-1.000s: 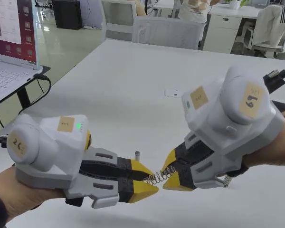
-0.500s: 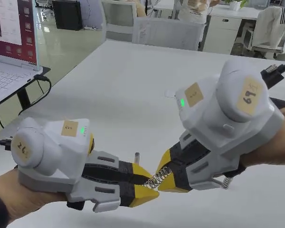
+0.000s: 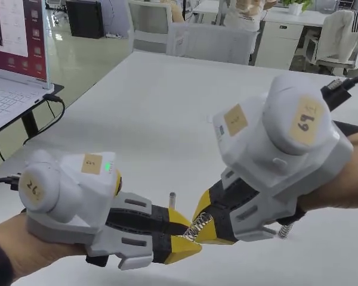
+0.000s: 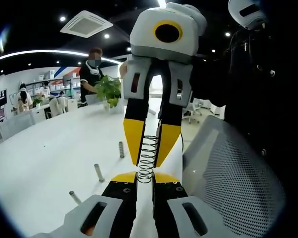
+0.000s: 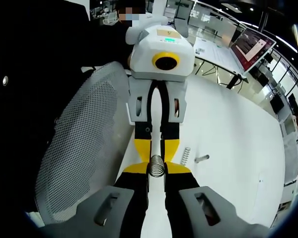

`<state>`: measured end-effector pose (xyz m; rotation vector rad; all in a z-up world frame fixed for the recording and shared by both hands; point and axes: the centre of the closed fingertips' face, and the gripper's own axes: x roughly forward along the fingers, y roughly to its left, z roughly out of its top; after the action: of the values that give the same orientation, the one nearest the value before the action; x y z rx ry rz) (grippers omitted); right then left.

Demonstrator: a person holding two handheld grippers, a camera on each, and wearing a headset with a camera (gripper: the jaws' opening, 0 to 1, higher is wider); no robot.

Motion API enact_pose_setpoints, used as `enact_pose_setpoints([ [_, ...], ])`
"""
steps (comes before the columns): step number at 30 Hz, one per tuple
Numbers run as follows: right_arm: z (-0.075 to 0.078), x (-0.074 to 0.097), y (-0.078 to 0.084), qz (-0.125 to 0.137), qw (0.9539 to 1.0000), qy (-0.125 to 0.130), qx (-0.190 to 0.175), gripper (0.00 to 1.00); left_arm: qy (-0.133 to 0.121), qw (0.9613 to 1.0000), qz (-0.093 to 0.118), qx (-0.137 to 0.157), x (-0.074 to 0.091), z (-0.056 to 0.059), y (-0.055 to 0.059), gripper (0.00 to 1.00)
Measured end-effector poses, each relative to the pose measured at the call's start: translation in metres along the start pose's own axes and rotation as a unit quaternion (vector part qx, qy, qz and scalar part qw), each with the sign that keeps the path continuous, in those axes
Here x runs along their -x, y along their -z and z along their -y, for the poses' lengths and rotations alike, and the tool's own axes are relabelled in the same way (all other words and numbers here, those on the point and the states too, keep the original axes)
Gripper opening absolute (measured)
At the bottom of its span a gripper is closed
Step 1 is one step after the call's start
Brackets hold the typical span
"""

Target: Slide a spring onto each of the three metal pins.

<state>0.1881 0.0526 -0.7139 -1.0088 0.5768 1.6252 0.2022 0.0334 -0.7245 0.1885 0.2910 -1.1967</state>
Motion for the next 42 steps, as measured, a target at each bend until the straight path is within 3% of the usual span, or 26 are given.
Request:
enact_pose_setpoints([
  [7, 0.0, 0.002, -0.004, 0.007, 1.0, 0.0, 0.0, 0.09, -0.002, 0.9999, -0.01, -0.002, -0.002, 0.0, 0.004, 0.03],
  [16, 0.008, 0.006, 0.001, 0.0, 0.9999, 0.013, -0.003, 0.09, -0.004, 0.9999, -0.016, -0.001, -0.002, -0.002, 0.007, 0.04],
  [27, 0.016, 0.013, 0.011, -0.007, 0.9996, 0.025, -0.011, 0.09, -0.012, 0.9997, -0.02, 0.009, 0.0, -0.006, 0.011, 0.15],
  [36, 0.025, 0.019, 0.025, -0.019, 0.9988, 0.037, -0.024, 0.09, -0.036, 0.999, -0.018, 0.018, 0.01, -0.018, 0.014, 0.24],
  [42, 0.03, 0.022, 0.032, -0.027, 0.9982, 0.044, -0.03, 0.09, -0.053, 0.9979, -0.022, 0.03, 0.02, -0.025, 0.025, 0.28],
])
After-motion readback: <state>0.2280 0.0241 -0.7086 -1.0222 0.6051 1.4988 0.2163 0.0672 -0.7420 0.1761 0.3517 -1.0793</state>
